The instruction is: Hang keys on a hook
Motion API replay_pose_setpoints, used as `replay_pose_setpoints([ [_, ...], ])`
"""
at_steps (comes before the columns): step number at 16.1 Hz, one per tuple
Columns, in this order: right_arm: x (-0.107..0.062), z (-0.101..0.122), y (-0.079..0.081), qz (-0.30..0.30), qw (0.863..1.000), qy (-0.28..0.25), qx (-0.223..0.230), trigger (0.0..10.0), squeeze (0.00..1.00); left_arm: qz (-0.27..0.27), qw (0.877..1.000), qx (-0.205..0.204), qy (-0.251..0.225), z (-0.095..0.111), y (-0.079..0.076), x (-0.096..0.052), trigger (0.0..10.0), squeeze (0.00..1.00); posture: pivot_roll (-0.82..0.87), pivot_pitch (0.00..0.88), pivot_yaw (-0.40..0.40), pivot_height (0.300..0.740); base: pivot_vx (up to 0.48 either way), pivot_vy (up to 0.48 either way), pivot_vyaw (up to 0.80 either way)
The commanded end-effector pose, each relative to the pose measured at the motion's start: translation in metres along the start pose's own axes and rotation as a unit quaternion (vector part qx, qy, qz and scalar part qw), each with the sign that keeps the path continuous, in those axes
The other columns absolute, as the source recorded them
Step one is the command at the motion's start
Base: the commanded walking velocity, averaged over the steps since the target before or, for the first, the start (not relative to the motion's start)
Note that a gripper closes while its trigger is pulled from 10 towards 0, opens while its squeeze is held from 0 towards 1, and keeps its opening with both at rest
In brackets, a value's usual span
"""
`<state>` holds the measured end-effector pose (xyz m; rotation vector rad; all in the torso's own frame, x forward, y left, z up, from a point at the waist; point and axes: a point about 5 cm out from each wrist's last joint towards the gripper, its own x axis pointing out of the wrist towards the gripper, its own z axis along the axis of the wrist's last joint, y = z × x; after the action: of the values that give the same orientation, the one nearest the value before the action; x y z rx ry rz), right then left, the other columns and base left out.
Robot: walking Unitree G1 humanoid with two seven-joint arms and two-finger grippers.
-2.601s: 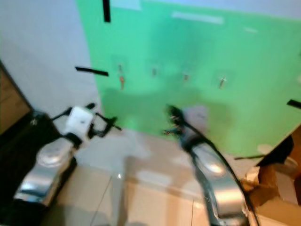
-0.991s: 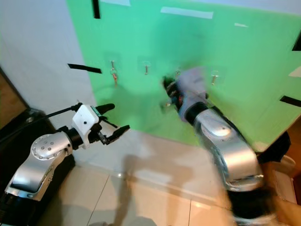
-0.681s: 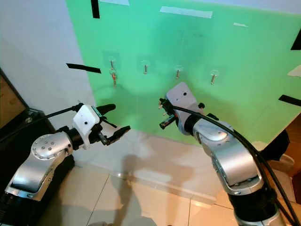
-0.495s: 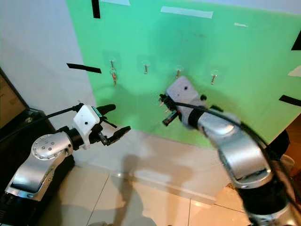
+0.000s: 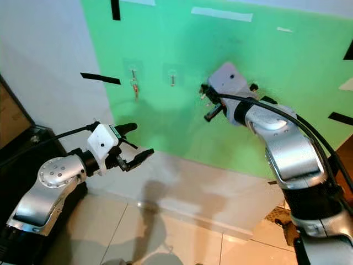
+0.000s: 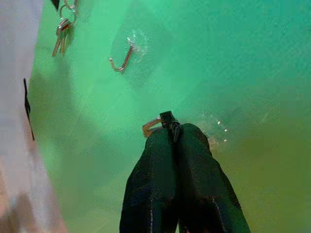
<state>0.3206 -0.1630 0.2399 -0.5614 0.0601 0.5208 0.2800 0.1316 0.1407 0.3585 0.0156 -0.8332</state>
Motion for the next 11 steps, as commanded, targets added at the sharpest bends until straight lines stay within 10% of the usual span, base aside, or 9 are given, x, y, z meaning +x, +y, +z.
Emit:
replay_pose_setpoints([
  [1, 0.000, 0.007, -0.007, -0.006, 1.000, -0.018, -0.003, 10.0, 0.00, -0.007, 1.000, 0.013, -0.001, 0.004, -0.001, 0.000, 10.0, 0.00, 0.03, 0.000, -0.005, 0.740, 0.000, 0.000, 0.00],
  [11, 0.004, -0.014, -0.019, 0.002, 0.999, 0.022, -0.037, 10.0, 0.00, -0.013, 1.000, 0.013, 0.001, 0.004, -0.002, -0.001, 10.0, 0.00, 0.03, 0.000, -0.008, 0.740, 0.000, 0.000, 0.00],
])
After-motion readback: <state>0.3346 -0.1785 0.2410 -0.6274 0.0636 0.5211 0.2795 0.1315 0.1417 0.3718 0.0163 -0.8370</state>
